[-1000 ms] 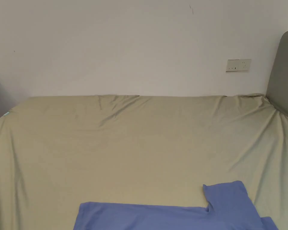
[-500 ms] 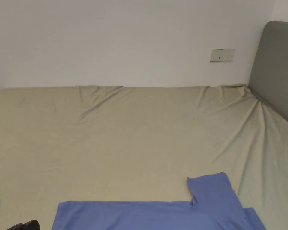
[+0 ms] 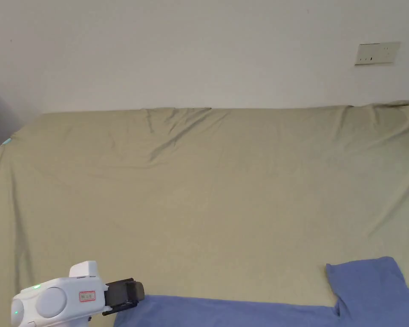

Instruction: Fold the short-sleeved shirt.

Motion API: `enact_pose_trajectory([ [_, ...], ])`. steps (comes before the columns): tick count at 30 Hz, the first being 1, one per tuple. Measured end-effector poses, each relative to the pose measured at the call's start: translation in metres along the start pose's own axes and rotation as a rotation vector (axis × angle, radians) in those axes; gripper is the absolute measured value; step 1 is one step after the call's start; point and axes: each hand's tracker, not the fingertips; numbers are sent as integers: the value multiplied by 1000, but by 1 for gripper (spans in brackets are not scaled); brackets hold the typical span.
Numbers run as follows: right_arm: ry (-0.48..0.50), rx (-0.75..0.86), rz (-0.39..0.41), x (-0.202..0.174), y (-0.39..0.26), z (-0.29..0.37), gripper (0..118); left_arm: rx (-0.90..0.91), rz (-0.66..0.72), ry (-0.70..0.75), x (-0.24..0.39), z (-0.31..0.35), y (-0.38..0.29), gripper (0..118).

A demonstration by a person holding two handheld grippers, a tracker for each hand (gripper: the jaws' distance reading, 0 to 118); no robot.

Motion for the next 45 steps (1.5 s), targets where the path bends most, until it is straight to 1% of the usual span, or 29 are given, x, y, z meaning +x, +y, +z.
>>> enact_pose_trajectory([
  [2, -4, -15, 6, 1, -3, -5, 0, -34, -121, 76, 18, -13, -4, 103],
  [4, -14, -29, 16, -6, -3, -7, 0, -75, -192, 64, 26, -30, -8, 101],
  [6, -17, -43, 21, -6, -4, -10, 0, -138, -235, 45, 36, -43, -15, 93],
  [7, -16, -43, 18, -5, -6, -11, 0, -127, -268, 89, 43, -44, -21, 93],
  [8, -17, -45, 14, -7, -6, -10, 0, -86, -332, 136, 50, -39, -25, 87],
  [9, -17, -45, 11, -7, -7, -9, 0, -64, -357, 146, 52, -33, -27, 74],
  [12, -14, -54, 13, -6, -9, -15, 0, -42, -348, 66, 55, -17, -31, 5],
  [15, 5, -57, 16, -5, -9, -29, 0, -33, -394, 80, 65, -7, -36, 3],
  [17, 28, -57, 14, -17, -1, -40, 0, 7, -391, 73, 66, 2, -35, 3],
  [20, 40, -52, 67, -22, 14, -69, 0, 80, -296, 16, 71, 25, -31, 3],
  [22, 53, -52, 69, -16, 31, -102, 1, 131, -269, -17, 78, 45, -28, 3],
  [23, 62, -61, 37, -12, 40, -121, 2, 150, -262, -40, 82, 54, -28, 3],
  [24, 94, -90, -4, -6, 52, -142, 18, 162, -260, -65, 86, 62, -27, 3],
  [25, 150, -136, -7, 0, 61, -164, 70, 178, -272, -86, 90, 68, -27, 3],
  [26, 155, -179, -48, 4, 70, -185, 109, 179, -286, -85, 104, 77, -31, 3],
  [27, 142, -212, -55, 6, 79, -206, 118, 175, -298, -86, 110, 82, -32, 3],
  [28, 153, -244, -44, 9, 85, -229, 115, 185, -316, -100, 115, 86, -34, 3],
  [29, 202, -261, -81, 13, 88, -243, 113, 193, -320, -109, 120, 89, -36, 3],
  [30, 182, -242, -56, 15, 97, -255, 113, 187, -319, -112, 123, 89, -34, 3],
  [31, 220, -291, -70, 16, 101, -270, 108, 186, -319, -114, 126, 88, -34, 3],
  [33, 203, -401, -67, 18, 92, -311, 109, 185, -311, -118, 128, 84, -35, 3],
  [34, 176, -450, -55, 18, 89, -320, 102, 180, -308, -118, 126, 81, -34, 3],
  [36, 145, -504, -13, 6, 80, -337, 73, 166, -291, -95, 126, 75, -37, 3],
  [37, 133, -525, 18, 2, 76, -339, 55, 157, -290, -95, 125, 73, -37, 3],
  [39, 149, -541, 90, -7, 66, -338, 55, 148, -282, -85, 119, 67, -38, 3],
  [41, 132, -494, 152, -20, 61, -323, 50, 140, -260, -71, 117, 64, -39, 3],
  [42, 170, -519, 137, -23, 59, -316, 41, 140, -250, -75, 114, 63, -40, 3],
  [43, 225, -553, 117, -26, 56, -310, 28, 137, -243, -78, 113, 63, -40, 3],
  [45, 311, -568, 93, -35, 49, -291, 17, 140, -229, -75, 112, 62, -42, 3],
])
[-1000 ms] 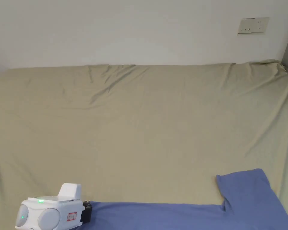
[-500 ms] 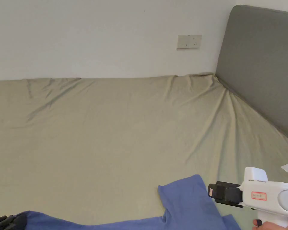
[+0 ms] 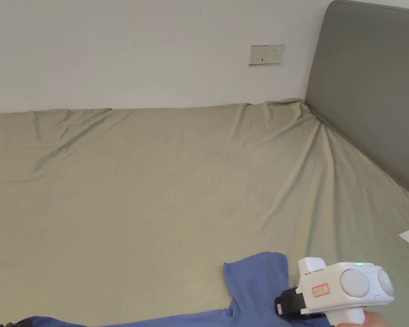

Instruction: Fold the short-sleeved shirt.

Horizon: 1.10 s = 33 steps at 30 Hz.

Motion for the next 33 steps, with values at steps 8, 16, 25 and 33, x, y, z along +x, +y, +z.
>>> enact_pose_trajectory([
  [8, -74, 446, -1, -41, -54, 99, 3, 95, 48, 30, -4, 42, -6, 3],
  [16, -280, 1095, 94, -121, -130, 277, 3, 427, 8, 189, 26, 177, 1, 3],
  [25, -278, 1369, 76, -157, -121, 385, 2, 674, -123, 300, 71, 296, 43, 2],
  [33, -245, 1239, 124, -152, -30, 359, 2, 675, -162, 316, 70, 247, 101, 2],
])
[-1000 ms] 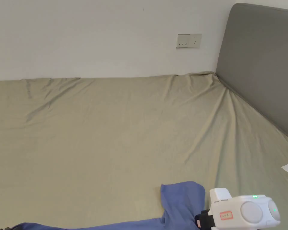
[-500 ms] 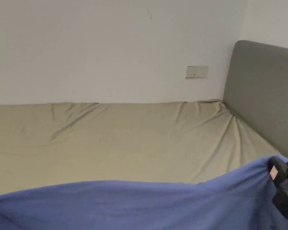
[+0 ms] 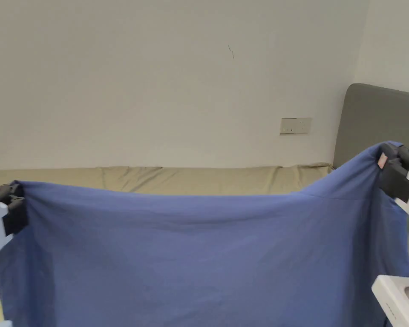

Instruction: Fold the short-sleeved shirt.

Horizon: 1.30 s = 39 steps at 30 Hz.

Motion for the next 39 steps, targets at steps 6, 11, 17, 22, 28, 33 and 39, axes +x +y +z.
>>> enact_pose_trajectory([
  [6, 9, -65, 46, 0, 6, -102, 2, -58, 50, 18, 12, -107, 6, 2],
  [11, -46, -44, 32, -17, 33, -152, 2, 1, 11, 9, 32, -163, 35, 2],
  [17, -108, -43, -29, -14, 70, -227, 2, 40, -6, 46, 50, -211, 88, 2],
  [22, -124, -4, -13, -25, 103, -259, 2, 64, 22, 55, 58, -247, 126, 2],
  [28, -177, 5, 26, -35, 129, -293, 2, 65, -64, 83, 74, -281, 158, 2],
  [33, -186, 37, 57, -37, 148, -311, 2, 52, -49, 73, 73, -299, 170, 2],
  [39, -145, -36, 57, -38, 125, -306, 2, -36, -20, 57, 75, -319, 125, 2],
])
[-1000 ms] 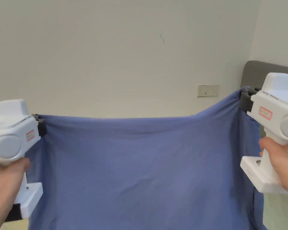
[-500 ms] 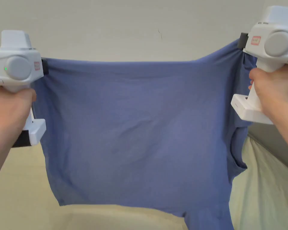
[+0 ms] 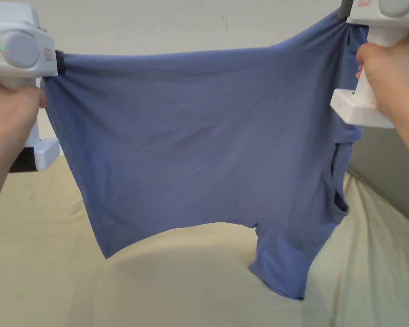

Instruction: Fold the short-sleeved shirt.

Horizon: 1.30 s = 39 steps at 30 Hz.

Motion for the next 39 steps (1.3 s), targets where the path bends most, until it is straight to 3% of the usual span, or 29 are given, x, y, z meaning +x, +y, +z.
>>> enact_pose_trajectory([
  [2, 27, -60, 15, -2, -24, 9, 2, -78, -4, -12, 2, -6, -32, 2],
  [3, 25, -86, 47, 6, -67, -10, 2, -95, 2, -24, 3, -6, -50, 2],
  [6, 55, -179, -1, 15, -126, 2, 2, -176, -17, -48, 6, -6, -102, 2],
  [7, 92, -187, 31, 18, -141, 15, 2, -194, -15, -43, 5, -4, -119, 2],
  [8, 50, -225, 64, 20, -159, 23, 2, -233, -38, -54, 5, -3, -134, 2],
  [12, 86, -317, -44, 53, -216, 57, 2, -238, -41, -76, 0, 28, -185, 2],
  [13, 97, -315, -124, 61, -226, 76, 2, -260, -7, -89, -4, 38, -191, 2],
  [14, 102, -296, -111, 66, -236, 96, 2, -232, 96, -104, -11, 50, -199, 2],
  [15, 90, -315, -106, 74, -242, 94, 2, -245, 112, -144, -18, 60, -203, 2],
  [17, 117, -339, -195, 91, -254, 135, 2, -219, 58, -115, -23, 86, -212, 2],
  [19, 75, -291, -120, 99, -258, 167, 2, -171, 57, -138, -30, 119, -221, 2],
  [20, 84, -285, -148, 104, -261, 192, 2, -196, 45, -151, -34, 134, -223, 2],
  [22, 112, -308, -69, 109, -266, 230, 2, -178, 60, -163, -40, 159, -240, 2],
  [24, 123, -328, -48, 116, -274, 264, 2, -185, 50, -158, -45, 192, -255, 2],
  [27, 107, -434, -152, 139, -296, 319, 2, -240, 44, -160, -59, 239, -281, 2],
  [32, 91, -578, -187, 175, -338, 396, 2, -371, 75, -158, -83, 312, -341, 2],
  [36, 103, -738, -107, 181, -372, 428, 2, -521, -9, -152, -92, 348, -396, 2],
  [39, 130, -844, 19, 170, -401, 442, 2, -635, -14, -168, -96, 366, -436, 2],
])
